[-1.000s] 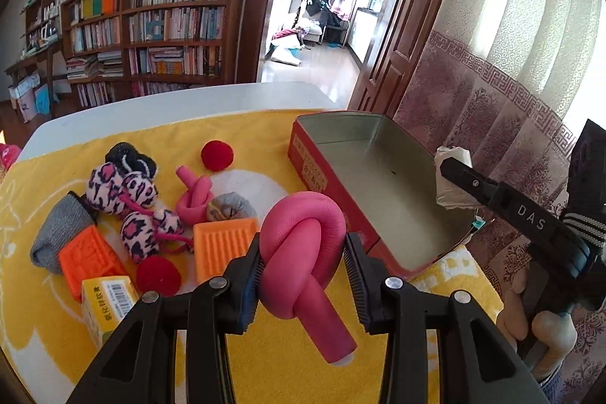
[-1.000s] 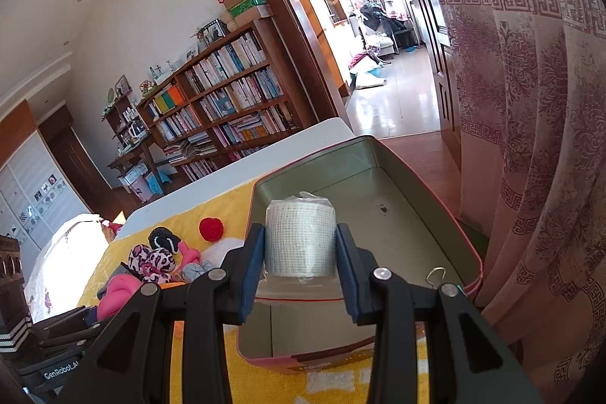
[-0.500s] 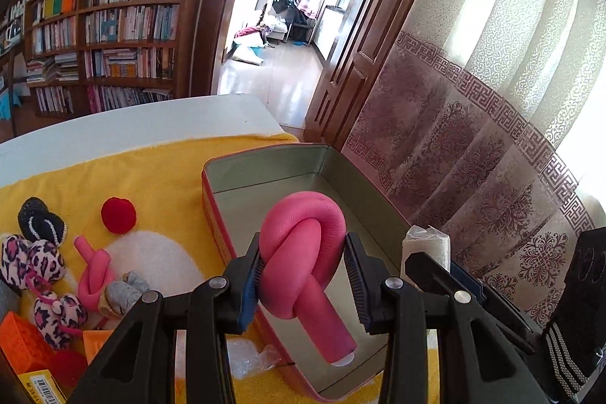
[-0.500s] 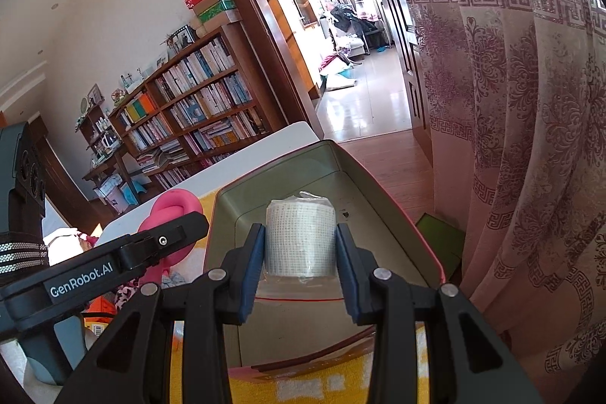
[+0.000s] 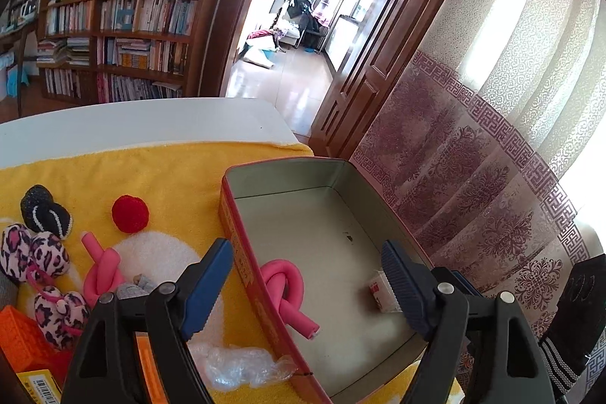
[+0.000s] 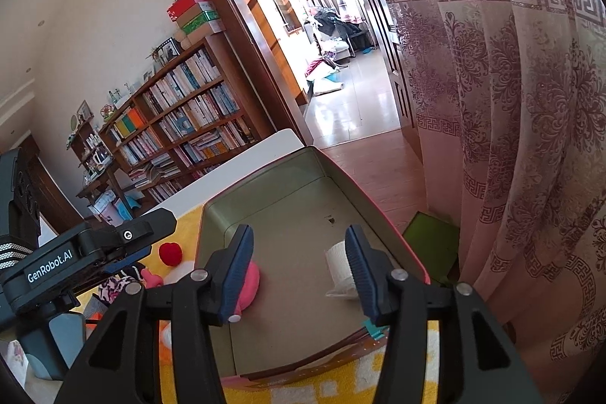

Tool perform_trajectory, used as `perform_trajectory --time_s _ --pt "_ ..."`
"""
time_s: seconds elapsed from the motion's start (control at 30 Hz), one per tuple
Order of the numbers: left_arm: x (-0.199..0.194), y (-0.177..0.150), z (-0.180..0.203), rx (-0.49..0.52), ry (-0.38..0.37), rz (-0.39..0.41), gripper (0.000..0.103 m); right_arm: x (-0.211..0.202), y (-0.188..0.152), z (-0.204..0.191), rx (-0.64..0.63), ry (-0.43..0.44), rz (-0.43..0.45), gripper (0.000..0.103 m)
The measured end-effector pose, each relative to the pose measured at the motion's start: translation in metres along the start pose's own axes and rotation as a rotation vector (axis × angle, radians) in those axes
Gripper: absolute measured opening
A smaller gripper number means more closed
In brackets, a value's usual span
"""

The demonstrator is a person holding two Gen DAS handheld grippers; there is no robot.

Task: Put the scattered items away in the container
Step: 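Lower the pink knot into the tin and open the left gripper, then move the left gripper to the white-green ointment box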

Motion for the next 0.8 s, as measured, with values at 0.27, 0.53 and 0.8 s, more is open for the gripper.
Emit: perform_trajectory --time_s 0.27,0.53,0.8 --pt "-0.029 -0.003 -0.035 -0.035 0.077 0.040 0.082 -0.007 0.000 -0.018 -0.043 0.049 0.026 0.055" --pt "-0.069 -0.015 -0.078 -0.078 0.154 0.076 0.082 -0.002 -0.004 -0.026 -0.053 0.087 0.010 0.055" --pt "-0.112 -0.041 -0.126 -0.126 0.231 0.096 0.082 0.004 -0.011 -0.035 -0.100 0.077 -0.002 0.055"
Point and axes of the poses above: each gripper's, at about its wrist camera, not at the fingertips, and x roughly the way its jaws point, z to its right, y to its top, the point moved 8 cm from there along x, roughly the way its jaws point, and after that the axes turned 10 degrees about -x, right-handed, at the moved point
